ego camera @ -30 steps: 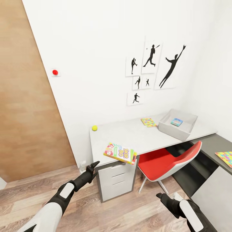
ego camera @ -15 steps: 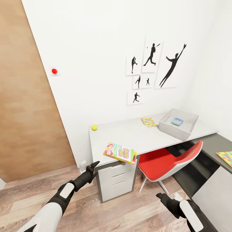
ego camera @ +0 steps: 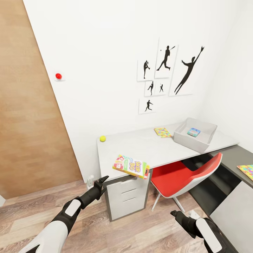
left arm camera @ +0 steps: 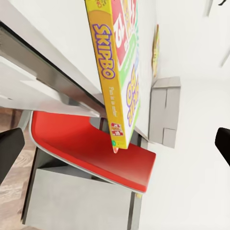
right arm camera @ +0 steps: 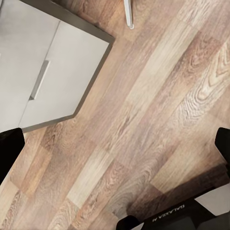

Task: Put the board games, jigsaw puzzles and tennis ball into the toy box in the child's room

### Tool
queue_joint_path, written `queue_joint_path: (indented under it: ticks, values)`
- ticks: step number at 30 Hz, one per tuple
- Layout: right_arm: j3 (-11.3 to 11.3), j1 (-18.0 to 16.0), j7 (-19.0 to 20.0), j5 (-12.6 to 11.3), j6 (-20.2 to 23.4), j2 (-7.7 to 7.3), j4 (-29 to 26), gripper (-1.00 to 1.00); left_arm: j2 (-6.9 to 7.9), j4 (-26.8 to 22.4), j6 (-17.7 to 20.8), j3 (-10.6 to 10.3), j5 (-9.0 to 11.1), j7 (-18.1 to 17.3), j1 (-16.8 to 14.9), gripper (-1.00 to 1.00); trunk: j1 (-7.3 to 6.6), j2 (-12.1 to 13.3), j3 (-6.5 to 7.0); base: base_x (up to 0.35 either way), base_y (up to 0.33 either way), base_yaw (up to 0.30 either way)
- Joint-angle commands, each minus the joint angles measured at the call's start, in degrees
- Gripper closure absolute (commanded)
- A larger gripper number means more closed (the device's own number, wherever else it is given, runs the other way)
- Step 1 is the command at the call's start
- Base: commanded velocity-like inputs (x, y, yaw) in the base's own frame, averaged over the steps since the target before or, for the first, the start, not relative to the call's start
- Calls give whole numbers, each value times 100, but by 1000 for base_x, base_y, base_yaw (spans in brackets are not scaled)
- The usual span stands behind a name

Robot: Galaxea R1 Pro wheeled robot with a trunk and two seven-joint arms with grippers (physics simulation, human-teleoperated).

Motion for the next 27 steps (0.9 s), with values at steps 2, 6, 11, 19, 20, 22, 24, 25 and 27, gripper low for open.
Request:
queue_joint_path:
  ticks: [2, 6, 11, 19, 20, 22, 24, 25, 27]
  values:
    - [-2, -3, -53, -60, 16, -1, -10, -100, -3, -3, 45, 25, 21, -2, -3, -100, 46, -90, -46, 0, 0, 0]
    - [-2, -2, -53, -60, 16, -1, -10, -100, -3, -3, 46, 26, 21, -2, -4, -100, 134, -250, -117, 0, 0, 0]
    - [-2, -4, -53, -60, 16, -1, -10, -100, -2, -2, 46, 25, 21, -9, -1, -100, 244, -451, -207, 0, 0, 0]
    - [-2, -3, -53, -60, 16, 4, -6, -100, -2, -2, 46, 26, 21, -11, -3, -100, 420, -772, -351, 0, 0, 0]
    - [-2, -4, -53, -60, 16, 6, -4, -100, -2, -2, 45, 26, 21, -11, -3, -100, 442, -812, -369, 0, 0, 0]
    - [-2, -5, -53, -60, 16, 6, -3, -100, -2, -1, 39, 26, 21, -9, -3, -100, 485, -892, -405, 0, 0, 0]
    - [-2, -3, -53, -60, 16, 7, -2, -100, -2, 3, 34, 29, 21, -10, -5, -100, 529, -972, -441, 0, 0, 0]
    - [-2, -2, -53, -60, 16, 7, -2, -100, -2, 4, 32, 27, 21, -10, -3, -100, 551, -1012, -458, 0, 0, 0]
    - [-2, -2, -53, -60, 16, 8, -2, -100, -2, 5, 31, 30, 21, -10, -3, -100, 595, -1093, -494, 0, 0, 0]
